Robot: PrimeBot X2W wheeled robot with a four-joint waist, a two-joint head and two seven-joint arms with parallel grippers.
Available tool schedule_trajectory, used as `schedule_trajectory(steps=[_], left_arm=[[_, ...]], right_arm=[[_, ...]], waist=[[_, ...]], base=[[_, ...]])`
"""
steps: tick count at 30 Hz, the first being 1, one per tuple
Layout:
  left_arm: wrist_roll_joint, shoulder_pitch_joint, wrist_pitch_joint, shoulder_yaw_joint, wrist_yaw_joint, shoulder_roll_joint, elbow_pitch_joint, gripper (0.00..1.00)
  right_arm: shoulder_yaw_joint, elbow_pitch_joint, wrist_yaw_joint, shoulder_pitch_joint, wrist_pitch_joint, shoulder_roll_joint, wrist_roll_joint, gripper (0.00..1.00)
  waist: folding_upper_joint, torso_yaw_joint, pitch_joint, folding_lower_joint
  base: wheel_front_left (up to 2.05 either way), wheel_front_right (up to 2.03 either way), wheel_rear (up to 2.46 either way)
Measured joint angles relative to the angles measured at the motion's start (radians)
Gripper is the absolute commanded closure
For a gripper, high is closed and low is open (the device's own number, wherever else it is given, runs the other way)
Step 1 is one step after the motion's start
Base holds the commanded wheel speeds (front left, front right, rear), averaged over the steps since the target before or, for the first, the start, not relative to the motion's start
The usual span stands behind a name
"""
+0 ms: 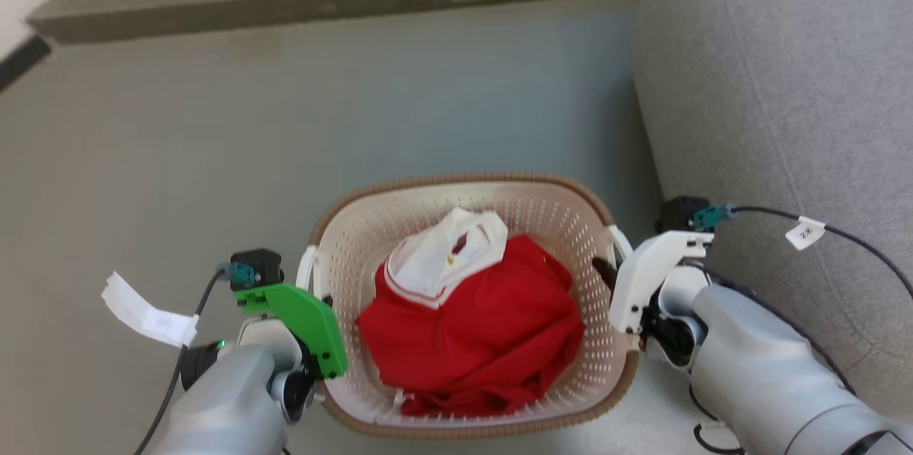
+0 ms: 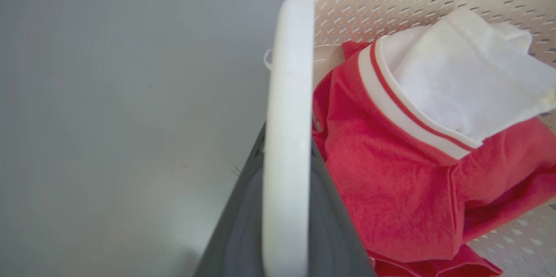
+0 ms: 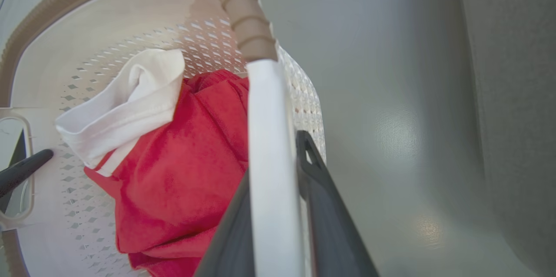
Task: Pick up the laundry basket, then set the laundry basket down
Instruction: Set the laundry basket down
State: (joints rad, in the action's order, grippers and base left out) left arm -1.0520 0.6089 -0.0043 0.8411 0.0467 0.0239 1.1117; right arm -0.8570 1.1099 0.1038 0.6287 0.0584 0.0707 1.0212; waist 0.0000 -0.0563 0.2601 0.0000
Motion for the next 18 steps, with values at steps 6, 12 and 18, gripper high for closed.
schedule_trajectory(steps=[6,12,18], left_arm=[[0.000,0.047,-0.039,0.000,-0.004,0.002,-0.017,1.00],[0.001,0.096,-0.077,0.000,-0.007,0.003,-0.026,1.00],[0.009,0.139,-0.107,0.000,-0.010,0.005,-0.028,1.00]], right_arm=[[0.001,-0.011,0.000,0.049,-0.036,0.013,-0.002,1.00],[0.000,-0.023,0.000,0.097,-0.074,0.024,-0.012,1.00],[-0.001,-0.034,0.000,0.132,-0.115,0.026,-0.019,1.00]], waist=[[0.0000,-0.002,0.073,0.0000],[0.0000,-0.002,0.150,0.0001],[0.0000,0.001,0.228,0.0001]], base=[[0.00,0.00,0.00],[0.00,0.00,0.00],[0.00,0.00,0.00]])
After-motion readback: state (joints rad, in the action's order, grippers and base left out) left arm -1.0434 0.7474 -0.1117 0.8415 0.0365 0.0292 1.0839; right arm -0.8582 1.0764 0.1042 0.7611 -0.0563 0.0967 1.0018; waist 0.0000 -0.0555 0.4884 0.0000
